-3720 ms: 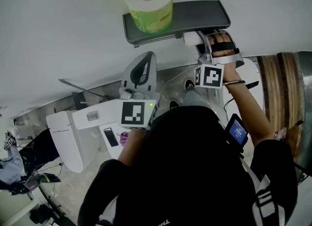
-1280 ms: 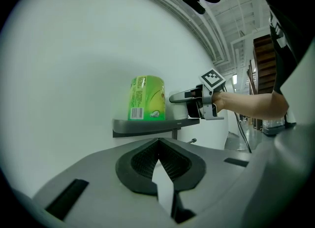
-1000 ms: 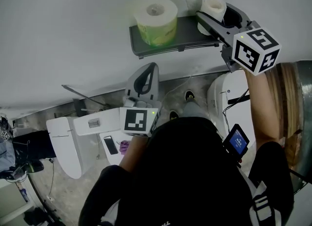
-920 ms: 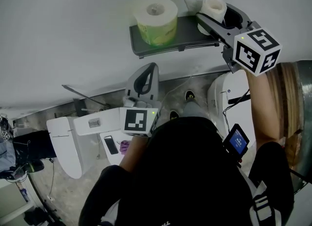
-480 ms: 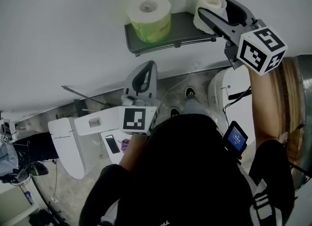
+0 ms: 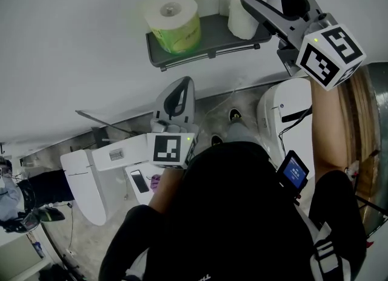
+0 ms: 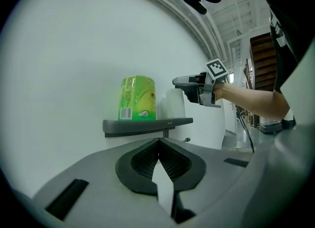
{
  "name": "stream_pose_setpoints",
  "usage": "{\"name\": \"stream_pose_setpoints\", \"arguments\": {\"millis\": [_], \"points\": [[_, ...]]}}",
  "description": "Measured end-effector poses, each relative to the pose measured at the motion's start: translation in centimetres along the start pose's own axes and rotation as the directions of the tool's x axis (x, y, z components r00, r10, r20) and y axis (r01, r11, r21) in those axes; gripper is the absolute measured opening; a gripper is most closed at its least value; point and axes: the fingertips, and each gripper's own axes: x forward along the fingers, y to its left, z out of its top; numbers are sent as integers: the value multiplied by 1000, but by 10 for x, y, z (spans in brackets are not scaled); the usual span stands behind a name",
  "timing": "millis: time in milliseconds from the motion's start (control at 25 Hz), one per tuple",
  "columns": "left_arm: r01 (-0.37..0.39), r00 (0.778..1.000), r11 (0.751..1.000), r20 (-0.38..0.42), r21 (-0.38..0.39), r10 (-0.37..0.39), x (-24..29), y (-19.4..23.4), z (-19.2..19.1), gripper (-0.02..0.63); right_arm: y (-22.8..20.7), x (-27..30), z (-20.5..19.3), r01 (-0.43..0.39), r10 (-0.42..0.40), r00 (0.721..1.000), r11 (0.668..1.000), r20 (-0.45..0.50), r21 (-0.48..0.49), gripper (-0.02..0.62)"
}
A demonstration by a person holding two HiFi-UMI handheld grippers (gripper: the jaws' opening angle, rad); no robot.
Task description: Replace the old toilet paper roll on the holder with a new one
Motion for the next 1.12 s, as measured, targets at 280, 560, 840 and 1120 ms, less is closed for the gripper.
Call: {"name": "stream_pose_setpoints", "arguments": {"millis": [280, 560, 840, 1120], "points": [[-8, 1000, 1000, 10, 15, 8, 5, -4, 5, 21, 10, -2, 22, -34, 36, 998, 999, 54, -30, 334], [-12, 1000, 1000, 16, -1, 12, 3, -7, 10, 23, 45, -8, 61, -106, 113, 982, 993, 150, -50, 334], [-46, 999, 999, 16, -9, 46, -7, 2, 8, 21, 93, 14, 41, -217, 213, 968, 976, 134, 14, 349], [-80, 997, 997, 6, -2, 80, -20, 15, 3, 23, 119, 40, -5, -215, 215, 977, 975, 7, 51, 386]]}}
